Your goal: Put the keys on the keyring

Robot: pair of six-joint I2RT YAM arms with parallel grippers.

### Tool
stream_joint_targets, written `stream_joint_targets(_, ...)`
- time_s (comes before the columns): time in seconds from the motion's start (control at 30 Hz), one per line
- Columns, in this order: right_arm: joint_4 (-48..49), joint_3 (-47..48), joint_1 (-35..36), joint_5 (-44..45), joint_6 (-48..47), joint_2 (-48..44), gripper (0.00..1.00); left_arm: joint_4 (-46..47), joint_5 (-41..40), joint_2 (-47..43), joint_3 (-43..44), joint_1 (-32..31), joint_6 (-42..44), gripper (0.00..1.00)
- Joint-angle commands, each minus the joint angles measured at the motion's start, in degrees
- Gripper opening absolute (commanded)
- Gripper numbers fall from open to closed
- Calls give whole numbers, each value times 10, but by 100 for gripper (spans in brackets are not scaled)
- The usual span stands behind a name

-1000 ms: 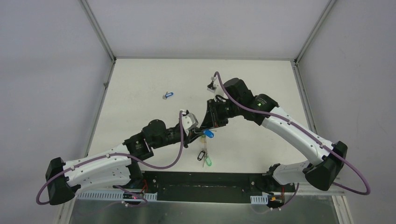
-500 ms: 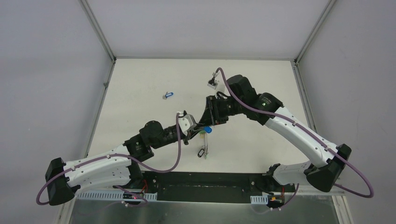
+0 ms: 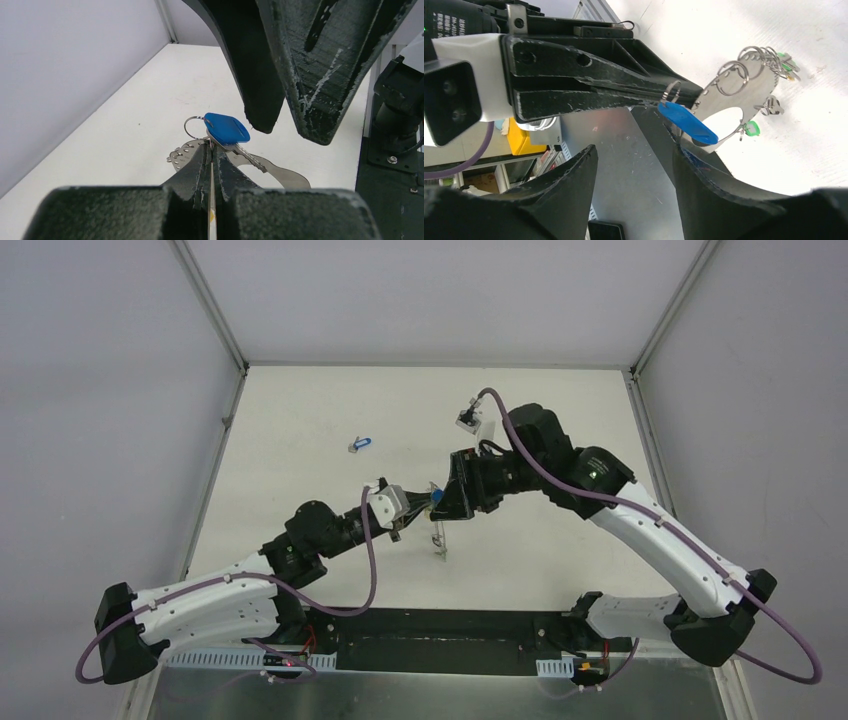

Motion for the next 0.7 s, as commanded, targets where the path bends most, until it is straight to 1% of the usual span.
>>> stream_joint_targets(0.0,-7,20,2,32,-23,-25,59,58,-3,-18,11,0,18,0)
stream_joint_targets(0.27,-3,8,-26,36,-12,-29,60,48,22,-33,8,0,22,0)
stream_joint_targets(0.47,13,-4,-72,-6,-7,-34,61,40,45,-44,5,0,16,0)
stream_joint_targets(0.67,59,-15,-80,-72,7,-21,61,35,52,-42,5,0,9,0)
